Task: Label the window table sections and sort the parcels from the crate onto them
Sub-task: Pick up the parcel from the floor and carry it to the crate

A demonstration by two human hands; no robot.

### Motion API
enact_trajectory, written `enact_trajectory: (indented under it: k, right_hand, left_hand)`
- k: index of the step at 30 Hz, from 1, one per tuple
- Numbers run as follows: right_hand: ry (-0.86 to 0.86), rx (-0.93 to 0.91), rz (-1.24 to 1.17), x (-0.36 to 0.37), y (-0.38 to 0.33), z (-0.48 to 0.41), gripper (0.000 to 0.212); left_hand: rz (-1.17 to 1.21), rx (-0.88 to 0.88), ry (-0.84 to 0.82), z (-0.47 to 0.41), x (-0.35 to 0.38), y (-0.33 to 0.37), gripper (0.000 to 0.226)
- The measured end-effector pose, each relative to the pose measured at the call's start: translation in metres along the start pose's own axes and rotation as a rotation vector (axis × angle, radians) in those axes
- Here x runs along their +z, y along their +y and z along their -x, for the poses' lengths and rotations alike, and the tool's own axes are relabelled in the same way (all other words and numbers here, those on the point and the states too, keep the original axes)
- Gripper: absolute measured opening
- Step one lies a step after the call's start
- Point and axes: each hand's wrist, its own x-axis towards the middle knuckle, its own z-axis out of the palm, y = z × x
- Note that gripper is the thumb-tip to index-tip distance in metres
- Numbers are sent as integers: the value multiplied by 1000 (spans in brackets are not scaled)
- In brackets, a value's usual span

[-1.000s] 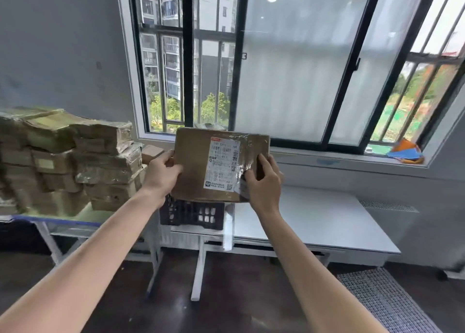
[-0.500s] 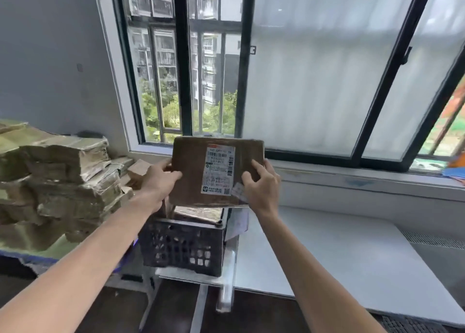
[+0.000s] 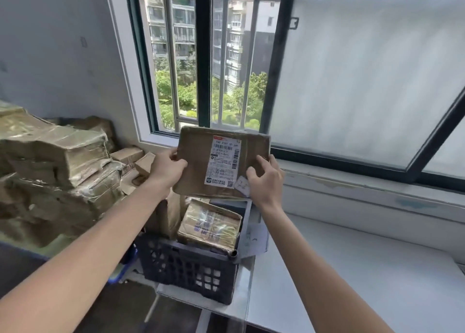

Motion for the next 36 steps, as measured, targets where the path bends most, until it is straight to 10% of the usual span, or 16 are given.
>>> enact_trajectory:
  k: [22, 36]
  right_hand:
    - [-208, 214, 250, 97, 56, -134, 45]
    - [-341, -33, 613, 101, 70, -149, 38]
  left_hand:
    - [-262, -142, -115, -165, 55, -68, 28]
    - [-648, -210, -277, -193, 68, -99, 31]
